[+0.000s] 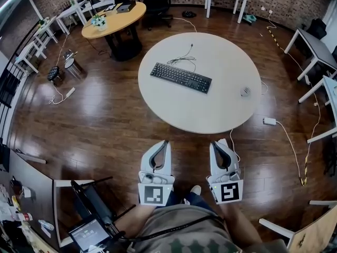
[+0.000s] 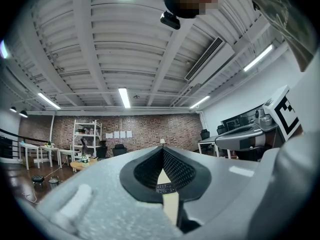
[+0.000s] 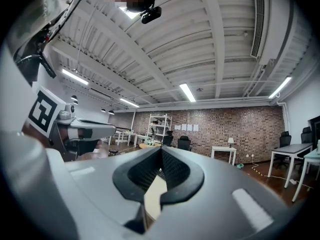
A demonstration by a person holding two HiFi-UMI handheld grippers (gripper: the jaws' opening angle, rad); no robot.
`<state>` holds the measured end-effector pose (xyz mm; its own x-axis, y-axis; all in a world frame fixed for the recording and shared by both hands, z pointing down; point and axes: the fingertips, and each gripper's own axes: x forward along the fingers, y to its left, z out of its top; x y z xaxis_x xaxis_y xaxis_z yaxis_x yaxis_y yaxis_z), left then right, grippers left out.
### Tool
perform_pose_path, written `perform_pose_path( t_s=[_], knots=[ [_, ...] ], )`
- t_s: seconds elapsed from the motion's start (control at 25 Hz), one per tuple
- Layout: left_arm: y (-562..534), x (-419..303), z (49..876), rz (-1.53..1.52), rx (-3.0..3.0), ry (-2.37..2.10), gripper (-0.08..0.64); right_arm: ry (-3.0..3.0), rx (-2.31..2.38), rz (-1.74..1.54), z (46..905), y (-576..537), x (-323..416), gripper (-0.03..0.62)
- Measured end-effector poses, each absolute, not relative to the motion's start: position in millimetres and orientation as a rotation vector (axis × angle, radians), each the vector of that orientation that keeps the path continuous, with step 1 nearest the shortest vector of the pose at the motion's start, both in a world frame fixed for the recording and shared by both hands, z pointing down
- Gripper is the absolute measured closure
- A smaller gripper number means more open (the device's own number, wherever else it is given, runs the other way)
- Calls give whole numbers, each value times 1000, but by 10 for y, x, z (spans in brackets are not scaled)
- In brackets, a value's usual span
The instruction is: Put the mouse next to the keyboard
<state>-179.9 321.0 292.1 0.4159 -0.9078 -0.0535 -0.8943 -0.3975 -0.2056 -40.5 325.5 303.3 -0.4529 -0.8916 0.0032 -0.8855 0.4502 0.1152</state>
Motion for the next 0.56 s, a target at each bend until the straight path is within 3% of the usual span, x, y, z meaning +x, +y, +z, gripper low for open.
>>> perform_pose_path(
  t_s=[0.56],
  knots=[
    [3272, -1863, 2938, -37, -2491, 1647, 560, -2622, 1595, -156, 3028, 3331, -483, 588]
  ],
)
